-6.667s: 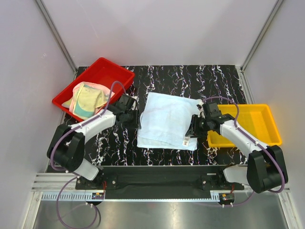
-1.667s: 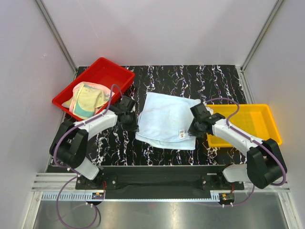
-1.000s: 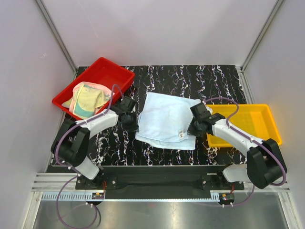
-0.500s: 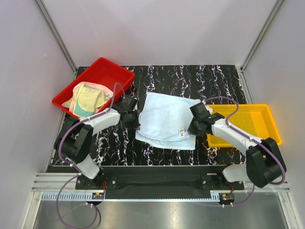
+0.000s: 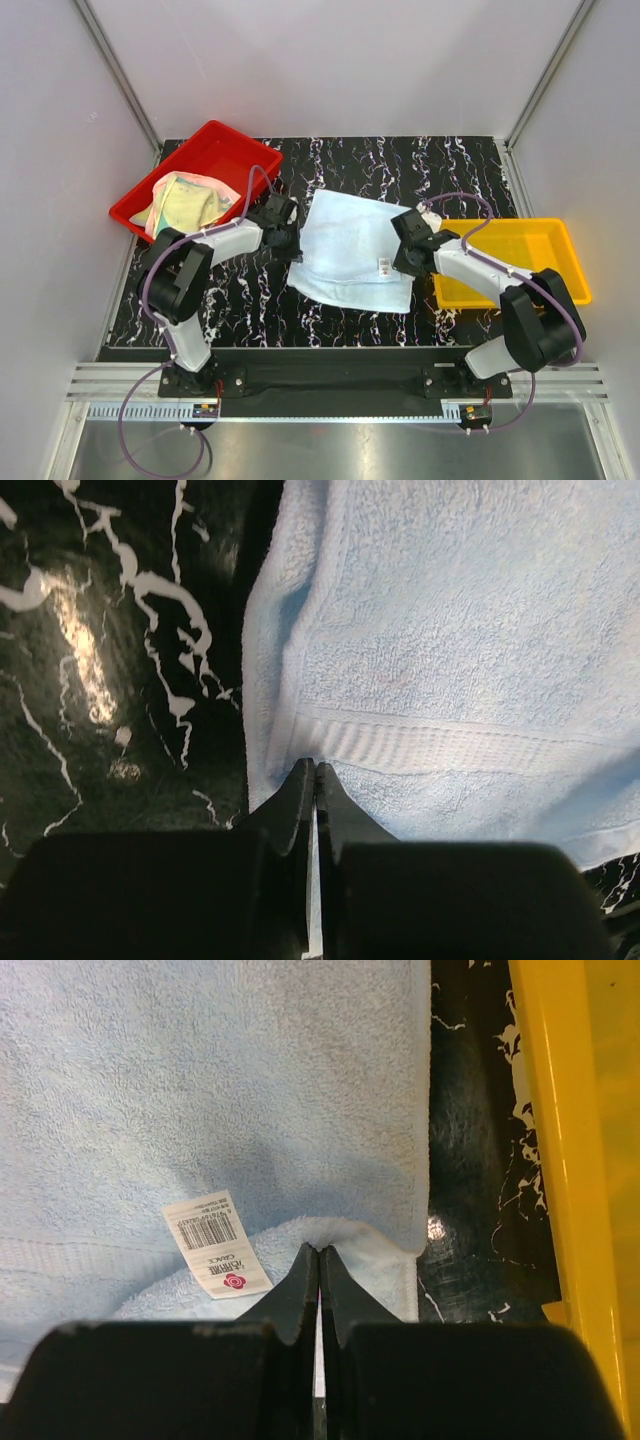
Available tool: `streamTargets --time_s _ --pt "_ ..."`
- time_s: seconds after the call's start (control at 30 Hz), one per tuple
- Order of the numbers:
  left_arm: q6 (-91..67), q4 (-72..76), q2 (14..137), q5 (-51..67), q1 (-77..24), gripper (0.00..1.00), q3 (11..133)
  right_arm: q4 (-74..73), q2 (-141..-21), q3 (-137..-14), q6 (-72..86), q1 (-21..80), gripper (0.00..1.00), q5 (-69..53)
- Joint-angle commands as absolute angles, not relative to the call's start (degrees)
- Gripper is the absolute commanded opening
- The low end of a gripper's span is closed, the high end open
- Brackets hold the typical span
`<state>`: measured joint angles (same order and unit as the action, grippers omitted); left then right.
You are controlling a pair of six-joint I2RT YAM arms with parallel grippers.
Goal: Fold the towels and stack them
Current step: Fold the towel
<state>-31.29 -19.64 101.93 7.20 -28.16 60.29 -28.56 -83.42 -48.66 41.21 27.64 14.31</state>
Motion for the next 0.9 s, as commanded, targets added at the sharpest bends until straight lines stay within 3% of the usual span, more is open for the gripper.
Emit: streamTargets --time_s 0.0,0.4,0.63,0.87 --pt "-29.45 -16.79 105.29 7.12 -27.51 0.0 62.66 -25.85 -84.81 -51.32 39.82 27.77 0.0 19.07" --pt "-28.39 -17.57 106.61 5.72 -26.89 0.0 65.48 -24.87 -89.56 -55.37 36.83 27.6 0.0 19.6" --pt "-30.76 -19.77 97.75 3.25 -26.89 0.0 61.43 -24.96 -87.63 -57.65 32.96 27.6 0.0 16.52" --pt "-31.02 -30.65 94.22 2.47 -26.9 0.0 72.84 -29.18 -84.82 -63.27 31.82 26.55 0.0 19.25"
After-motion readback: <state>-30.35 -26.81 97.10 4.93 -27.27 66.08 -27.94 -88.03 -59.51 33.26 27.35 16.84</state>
